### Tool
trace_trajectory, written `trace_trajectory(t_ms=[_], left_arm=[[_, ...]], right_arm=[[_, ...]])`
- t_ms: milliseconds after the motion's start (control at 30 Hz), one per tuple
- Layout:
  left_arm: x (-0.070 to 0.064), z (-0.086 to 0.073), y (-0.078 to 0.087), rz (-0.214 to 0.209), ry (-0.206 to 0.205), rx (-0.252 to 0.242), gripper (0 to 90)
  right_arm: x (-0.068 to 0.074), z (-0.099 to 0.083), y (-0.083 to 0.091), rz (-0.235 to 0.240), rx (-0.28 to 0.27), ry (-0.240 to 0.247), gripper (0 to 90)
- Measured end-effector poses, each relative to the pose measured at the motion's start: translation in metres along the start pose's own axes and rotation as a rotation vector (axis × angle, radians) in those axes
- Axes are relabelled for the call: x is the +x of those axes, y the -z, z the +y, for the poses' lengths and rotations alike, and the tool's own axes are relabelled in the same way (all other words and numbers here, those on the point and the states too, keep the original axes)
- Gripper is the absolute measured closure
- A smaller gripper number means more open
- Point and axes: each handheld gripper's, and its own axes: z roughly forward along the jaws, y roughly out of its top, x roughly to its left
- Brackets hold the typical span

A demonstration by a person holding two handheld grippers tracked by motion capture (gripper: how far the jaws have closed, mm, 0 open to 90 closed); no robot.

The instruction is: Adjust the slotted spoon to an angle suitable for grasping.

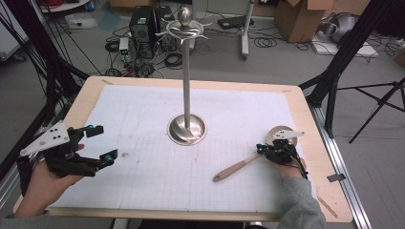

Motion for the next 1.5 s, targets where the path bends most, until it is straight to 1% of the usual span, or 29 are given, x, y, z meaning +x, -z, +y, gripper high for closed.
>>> trace_trajectory(t_ms=[100, 200, 333, 500, 567, 733, 800, 833, 867, 933, 1000, 1067, 1100, 1133, 1167, 1200, 1300, 1333, 1500], left_arm=[[0.000, 0.000, -0.001, -0.004, 0.000, -0.001, 7.1], [0.000, 0.000, -0.001, -0.002, 0.003, 0.000, 7.1], [0.001, 0.000, -0.001, -0.004, 0.003, -0.003, 7.1], [0.001, 0.002, 0.000, -0.007, 0.001, -0.009, 7.1], [0.001, 0.002, -0.001, -0.009, 0.001, -0.011, 7.1], [0.002, 0.004, 0.000, -0.014, 0.001, -0.021, 7.1], [0.003, 0.005, 0.000, -0.012, 0.003, -0.024, 7.2], [0.003, 0.005, 0.000, -0.013, 0.002, -0.024, 7.1], [0.004, 0.005, 0.000, -0.013, 0.002, -0.025, 7.2], [0.004, 0.006, 0.000, -0.014, 0.003, -0.026, 7.1], [0.005, 0.007, 0.000, -0.012, 0.004, -0.029, 7.1], [0.005, 0.007, -0.001, -0.013, 0.003, -0.031, 7.1], [0.005, 0.007, -0.001, -0.013, 0.003, -0.031, 7.1], [0.005, 0.008, -0.001, -0.015, 0.005, -0.035, 7.1], [0.005, 0.008, -0.001, -0.016, 0.004, -0.034, 7.1], [0.004, 0.009, -0.002, -0.016, 0.004, -0.036, 7.2], [0.003, 0.010, -0.002, -0.023, 0.000, -0.039, 7.1], [0.003, 0.011, -0.003, -0.026, -0.002, -0.041, 7.1], [0.003, 0.011, -0.004, -0.029, 0.001, -0.041, 7.1]], right_arm=[[0.001, -0.001, 0.002, -0.004, 0.005, 0.001, 90.0], [0.002, -0.005, 0.006, -0.001, 0.003, -0.014, 90.0], [0.004, -0.010, 0.011, -0.013, 0.000, -0.022, 90.0], [0.004, -0.016, 0.017, -0.007, -0.006, -0.040, 90.0], [0.004, -0.020, 0.022, -0.002, -0.007, -0.048, 90.0], [0.005, -0.025, 0.027, -0.004, -0.007, -0.041, 90.0], [0.007, -0.024, 0.026, -0.017, -0.002, -0.023, 90.0], [0.007, -0.023, 0.027, -0.014, -0.003, -0.011, 90.0], [0.008, -0.023, 0.028, -0.003, -0.016, -0.003, 90.0], [0.010, -0.021, 0.034, 0.025, -0.073, 0.008, 90.0], [0.015, -0.018, 0.041, 0.067, -0.120, 0.040, 90.0], [0.024, -0.018, 0.046, 0.119, -0.140, 0.064, 90.0], [0.024, -0.018, 0.046, 0.119, -0.140, 0.064, 90.0], [0.033, -0.020, 0.049, 0.157, -0.154, 0.082, 90.0], [0.038, -0.021, 0.050, 0.179, -0.153, 0.088, 90.0], [0.043, -0.023, 0.049, 0.194, -0.149, 0.104, 90.0], [0.054, -0.026, 0.047, 0.229, -0.119, 0.146, 90.0], [0.058, -0.026, 0.046, 0.250, -0.110, 0.160, 90.0], [0.069, -0.030, 0.045, 0.309, -0.086, 0.205, 90.0]])
